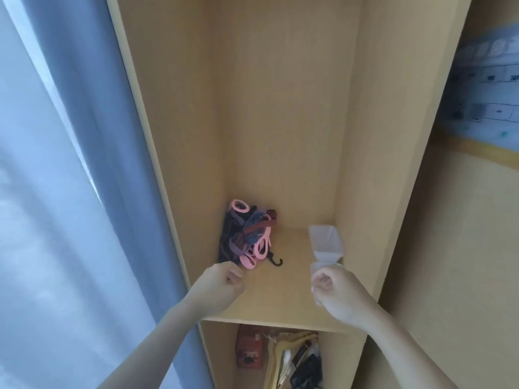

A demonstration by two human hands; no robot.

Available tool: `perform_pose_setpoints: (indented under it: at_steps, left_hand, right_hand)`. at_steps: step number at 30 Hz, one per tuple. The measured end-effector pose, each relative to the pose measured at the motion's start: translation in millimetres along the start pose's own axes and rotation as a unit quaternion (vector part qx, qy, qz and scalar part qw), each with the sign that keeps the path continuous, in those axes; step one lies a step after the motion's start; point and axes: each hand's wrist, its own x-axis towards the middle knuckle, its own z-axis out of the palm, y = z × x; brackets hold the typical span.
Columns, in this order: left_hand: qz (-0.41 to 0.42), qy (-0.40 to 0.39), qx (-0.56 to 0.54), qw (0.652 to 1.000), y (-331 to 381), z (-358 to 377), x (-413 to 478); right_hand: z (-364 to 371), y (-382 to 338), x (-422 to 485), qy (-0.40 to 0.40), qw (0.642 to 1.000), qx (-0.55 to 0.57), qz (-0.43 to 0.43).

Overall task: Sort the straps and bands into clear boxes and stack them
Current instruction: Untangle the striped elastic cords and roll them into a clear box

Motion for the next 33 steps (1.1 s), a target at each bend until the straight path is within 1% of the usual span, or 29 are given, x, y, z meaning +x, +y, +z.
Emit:
perform_pose_setpoints:
  at_steps: [3,5,7,11,18,21,24,26,29,31,33]
  left_hand:
    - [-0.020,0.013,-0.006,1.000,-1,11,35]
    - [-0.041,0.007,-0.008,0.999,-5,20,50]
    - [-0.061,0.001,-0.011,0.998,-11,26,63]
    - [-0.083,0.014,-0.008,0.996,-25,27,97]
    - [-0.112,0.001,-0.017,0.994,-63,38,154]
    - [-0.111,0.021,-0.050,0.992,-79,48,179]
    - [-0.087,0.055,-0.050,0.993,-91,59,210]
    - [-0.072,0.078,-0.013,0.994,-96,66,230]
    - [-0.023,0.114,0.081,0.990,-102,75,256]
    - [-0.014,0.090,0.144,0.985,-110,82,267]
    - [-0.031,0.038,0.193,0.980,-122,90,270]
  right_hand:
    - [-13,10,52,-0.007,1.000,-0.008,-0.014]
    - [-11,16,79,-0.022,1.000,-0.002,-0.019]
    - [-1,21,99,-0.041,0.999,-0.001,-0.028]
    - [21,28,135,-0.070,0.997,0.007,-0.033]
    - [54,39,184,-0.099,0.995,-0.004,-0.008]
    - [67,32,205,-0.102,0.995,-0.007,0.006]
    - [85,22,222,-0.104,0.994,-0.016,0.005]
    - [98,20,228,-0.109,0.994,-0.022,0.009]
    - [112,24,234,-0.106,0.994,-0.020,0.031]
    - [116,29,236,-0.098,0.994,-0.017,0.049]
    - [117,33,237,-0.093,0.993,-0.011,0.067]
